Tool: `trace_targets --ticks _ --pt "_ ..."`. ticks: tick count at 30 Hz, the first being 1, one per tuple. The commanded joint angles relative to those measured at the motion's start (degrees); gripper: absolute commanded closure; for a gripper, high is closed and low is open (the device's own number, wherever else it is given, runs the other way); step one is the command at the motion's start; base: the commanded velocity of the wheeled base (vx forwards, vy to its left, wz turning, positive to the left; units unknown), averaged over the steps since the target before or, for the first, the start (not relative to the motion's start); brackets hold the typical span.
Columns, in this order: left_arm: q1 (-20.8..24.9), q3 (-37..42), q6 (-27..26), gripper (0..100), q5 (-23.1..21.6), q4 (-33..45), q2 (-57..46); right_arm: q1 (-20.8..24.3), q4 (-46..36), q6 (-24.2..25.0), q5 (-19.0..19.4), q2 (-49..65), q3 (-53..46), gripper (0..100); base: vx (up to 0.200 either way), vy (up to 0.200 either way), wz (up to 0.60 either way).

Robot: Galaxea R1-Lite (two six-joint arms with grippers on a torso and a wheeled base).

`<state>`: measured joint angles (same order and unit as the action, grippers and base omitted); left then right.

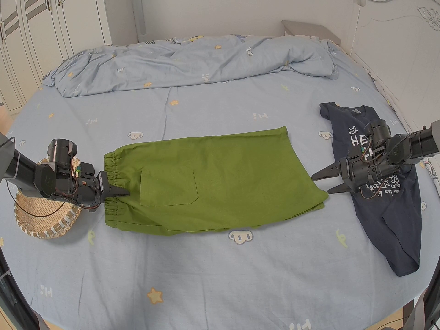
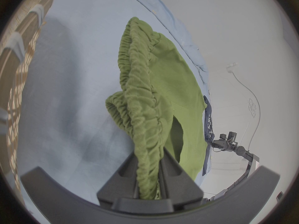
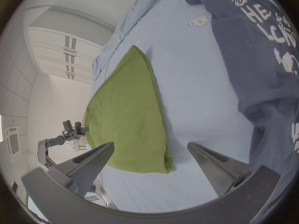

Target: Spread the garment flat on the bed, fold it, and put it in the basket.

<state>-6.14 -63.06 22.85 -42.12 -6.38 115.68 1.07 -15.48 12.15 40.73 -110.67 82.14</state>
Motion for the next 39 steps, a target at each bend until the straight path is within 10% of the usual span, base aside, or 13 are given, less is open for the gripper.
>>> trace_targets --ticks 1,27,28,39 --pt "-0.01 0.04 0.01 100 0.02 -0.04 -0.54 0.69 0.01 -0.11 0.05 -4.21 0.56 0 0.0 0.0 0.0" --pt "0.26 0.22 -0.08 100 0.02 -0.04 -0.63 5.08 -0.16 0.59 1.63 -4.47 -0.58 0 0.0 0.0 0.0" --pt "0.26 0.22 -0.08 100 0.02 -0.04 -0.63 5.08 -0.16 0.59 1.63 -4.47 -0.58 100 0.0 0.0 0.0" --pt "0.26 0.31 -0.17 100 0.02 -0.04 -0.63 4.29 0.01 0.33 1.63 -4.65 -0.31 100 0.0 0.0 0.0"
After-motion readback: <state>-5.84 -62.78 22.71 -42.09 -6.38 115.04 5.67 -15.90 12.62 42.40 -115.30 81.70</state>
